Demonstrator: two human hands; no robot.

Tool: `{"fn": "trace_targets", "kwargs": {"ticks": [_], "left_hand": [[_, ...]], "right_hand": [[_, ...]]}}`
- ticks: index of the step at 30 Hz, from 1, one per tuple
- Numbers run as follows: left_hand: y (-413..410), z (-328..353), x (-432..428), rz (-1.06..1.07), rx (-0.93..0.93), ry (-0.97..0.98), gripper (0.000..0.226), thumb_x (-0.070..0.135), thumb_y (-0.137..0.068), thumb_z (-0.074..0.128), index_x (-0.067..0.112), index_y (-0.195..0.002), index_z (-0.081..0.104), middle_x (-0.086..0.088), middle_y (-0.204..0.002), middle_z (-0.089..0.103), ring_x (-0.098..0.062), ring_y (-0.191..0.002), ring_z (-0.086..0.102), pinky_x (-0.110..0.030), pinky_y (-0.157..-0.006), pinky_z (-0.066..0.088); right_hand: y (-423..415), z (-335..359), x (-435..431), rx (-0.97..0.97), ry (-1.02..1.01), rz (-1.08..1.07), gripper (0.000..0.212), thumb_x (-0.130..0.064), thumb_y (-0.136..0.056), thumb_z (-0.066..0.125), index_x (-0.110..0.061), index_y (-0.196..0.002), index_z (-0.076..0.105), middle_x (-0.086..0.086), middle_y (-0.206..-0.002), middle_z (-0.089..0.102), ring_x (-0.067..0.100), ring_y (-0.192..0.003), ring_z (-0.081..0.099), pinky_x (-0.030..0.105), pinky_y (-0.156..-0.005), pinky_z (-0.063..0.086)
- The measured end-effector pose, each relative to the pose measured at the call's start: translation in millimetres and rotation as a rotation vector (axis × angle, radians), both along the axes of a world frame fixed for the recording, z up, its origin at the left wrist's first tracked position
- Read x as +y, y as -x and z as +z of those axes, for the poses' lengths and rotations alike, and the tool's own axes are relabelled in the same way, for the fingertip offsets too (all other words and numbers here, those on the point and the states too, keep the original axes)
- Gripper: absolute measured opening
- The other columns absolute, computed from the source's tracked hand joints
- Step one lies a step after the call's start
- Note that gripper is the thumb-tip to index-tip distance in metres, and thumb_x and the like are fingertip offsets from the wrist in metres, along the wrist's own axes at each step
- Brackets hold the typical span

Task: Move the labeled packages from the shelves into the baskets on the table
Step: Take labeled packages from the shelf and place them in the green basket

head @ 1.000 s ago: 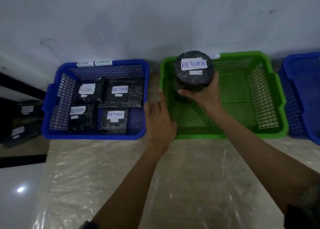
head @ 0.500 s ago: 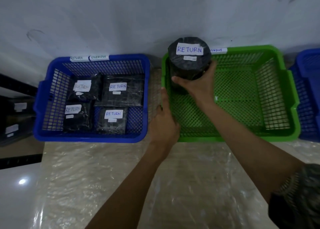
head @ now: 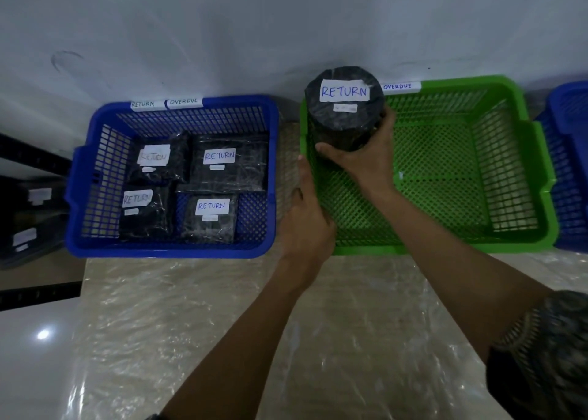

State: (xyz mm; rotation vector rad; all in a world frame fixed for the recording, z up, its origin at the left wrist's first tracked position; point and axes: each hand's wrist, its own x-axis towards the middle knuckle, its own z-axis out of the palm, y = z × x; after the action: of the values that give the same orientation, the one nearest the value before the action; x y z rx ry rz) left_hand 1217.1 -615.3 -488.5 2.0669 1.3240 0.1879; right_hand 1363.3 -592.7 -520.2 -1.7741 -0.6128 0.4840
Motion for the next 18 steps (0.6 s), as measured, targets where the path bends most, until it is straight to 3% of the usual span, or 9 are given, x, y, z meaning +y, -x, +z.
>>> {"fn": "trace_targets", "kwargs": {"ticks": [14,18], "left_hand": [[-1,-2,1,0.001,-0.013,-0.01,0.09,0.008,-0.086,0.046,0.03,-0.151,-0.013,-0.016,-0.133,0.047,-0.031,-0.087,0.058,-0.047,-0.069,0.052],[0,-2,2,-0.02,0.026,-0.019,0.094,0.007,-0.086,0.05,0.028,-0.15,-0.017,-0.02,-0.134,0.046,-0.033,-0.092,0.058,-0.044,-0.071,0.052]], "right_hand": [[4,0,-7,-0.052,0.008,0.03,0.112,-0.041,-0.052,0.09,-0.007,-0.14,0.028,0.008,-0.139,0.041,0.017,-0.127,0.041,0.036,-0.105,0.041],[3,7,-13,0.02,0.069,0.042,0.126,-0.049,-0.048,0.089,-0.008,-0.146,0.02,0.008,-0.147,0.034,0.02,-0.134,0.036,0.041,-0.108,0.038]]}}
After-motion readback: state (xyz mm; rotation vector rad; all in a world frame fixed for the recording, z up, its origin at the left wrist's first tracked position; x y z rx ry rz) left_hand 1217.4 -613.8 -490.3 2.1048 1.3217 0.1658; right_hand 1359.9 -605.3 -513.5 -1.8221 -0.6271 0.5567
